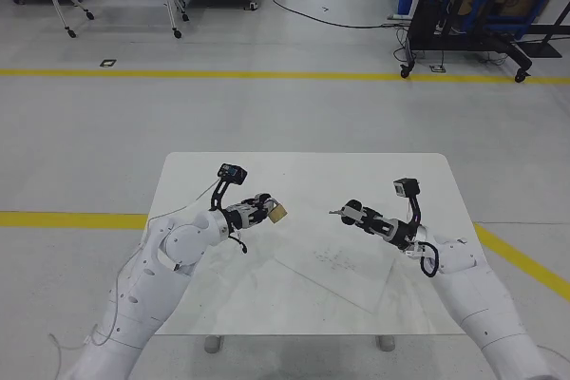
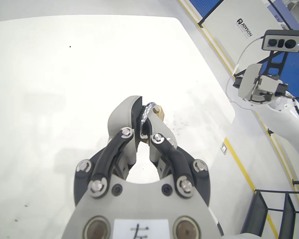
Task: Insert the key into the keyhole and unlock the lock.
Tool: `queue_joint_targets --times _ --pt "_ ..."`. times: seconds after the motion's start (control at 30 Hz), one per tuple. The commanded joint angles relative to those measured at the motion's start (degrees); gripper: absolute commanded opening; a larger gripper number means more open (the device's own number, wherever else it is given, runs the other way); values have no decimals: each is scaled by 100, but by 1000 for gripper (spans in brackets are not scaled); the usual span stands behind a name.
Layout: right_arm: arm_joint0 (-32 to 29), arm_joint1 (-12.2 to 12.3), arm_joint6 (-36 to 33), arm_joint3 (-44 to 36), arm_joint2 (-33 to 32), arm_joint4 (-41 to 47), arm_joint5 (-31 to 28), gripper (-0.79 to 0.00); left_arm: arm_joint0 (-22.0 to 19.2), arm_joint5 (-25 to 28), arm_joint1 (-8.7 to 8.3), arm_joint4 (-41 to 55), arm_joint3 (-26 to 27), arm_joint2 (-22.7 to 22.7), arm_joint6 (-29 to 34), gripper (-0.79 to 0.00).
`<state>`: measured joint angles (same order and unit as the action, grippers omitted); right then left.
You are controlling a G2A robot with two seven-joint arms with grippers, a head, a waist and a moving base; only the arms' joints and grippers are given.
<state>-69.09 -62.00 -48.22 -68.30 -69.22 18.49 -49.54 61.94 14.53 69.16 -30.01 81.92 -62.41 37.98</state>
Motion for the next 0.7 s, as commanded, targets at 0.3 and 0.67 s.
queue_joint_targets --times 0.3,0.67 --pt "-64 -85 583 -210 176 132 28 -785 154 317 136 2772 -952 -98 167 -785" --pt "609 -431 932 496 986 828 -89 -785 -430 563 407 5587 -2455 168 1487 -785"
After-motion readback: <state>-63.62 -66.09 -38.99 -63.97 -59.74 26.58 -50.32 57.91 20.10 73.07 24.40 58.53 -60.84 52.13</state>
